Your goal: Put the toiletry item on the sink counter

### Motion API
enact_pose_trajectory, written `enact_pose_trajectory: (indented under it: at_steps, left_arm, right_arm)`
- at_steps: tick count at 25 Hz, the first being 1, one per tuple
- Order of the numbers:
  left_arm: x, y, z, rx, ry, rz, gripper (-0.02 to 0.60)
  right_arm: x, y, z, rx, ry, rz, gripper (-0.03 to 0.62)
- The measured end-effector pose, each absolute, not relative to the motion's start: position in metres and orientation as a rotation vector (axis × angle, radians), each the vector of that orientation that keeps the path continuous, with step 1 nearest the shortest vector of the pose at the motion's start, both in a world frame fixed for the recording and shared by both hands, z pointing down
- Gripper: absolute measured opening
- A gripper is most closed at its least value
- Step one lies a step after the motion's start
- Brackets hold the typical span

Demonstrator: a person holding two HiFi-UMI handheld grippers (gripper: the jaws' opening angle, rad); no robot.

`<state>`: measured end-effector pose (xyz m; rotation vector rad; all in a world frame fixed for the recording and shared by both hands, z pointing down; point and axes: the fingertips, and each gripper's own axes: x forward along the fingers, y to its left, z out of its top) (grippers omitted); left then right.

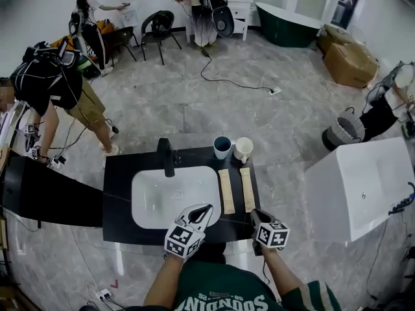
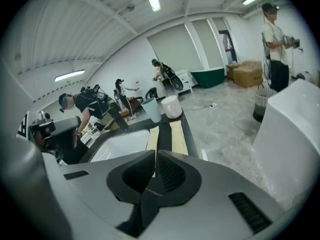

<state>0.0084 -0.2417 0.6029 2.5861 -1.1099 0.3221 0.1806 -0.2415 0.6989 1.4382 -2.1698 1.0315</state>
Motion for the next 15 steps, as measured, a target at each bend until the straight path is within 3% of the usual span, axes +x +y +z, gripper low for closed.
enact_pose_trajectory:
  at_steps: [10, 15]
  left_arm:
    - [0.001, -0.208, 0.583, 2.614, -1.141, 0.311, 0.011]
    - [0.002, -0.196, 0.581, 2.626, -1.146, 0.304, 0.011]
  right_arm:
    - [0.112, -0.231, 0.597, 1.35, -2.439, 0.458, 0.051]
    - [0.096, -0.215, 0.572, 1.343, -2.497, 0.336, 0.051]
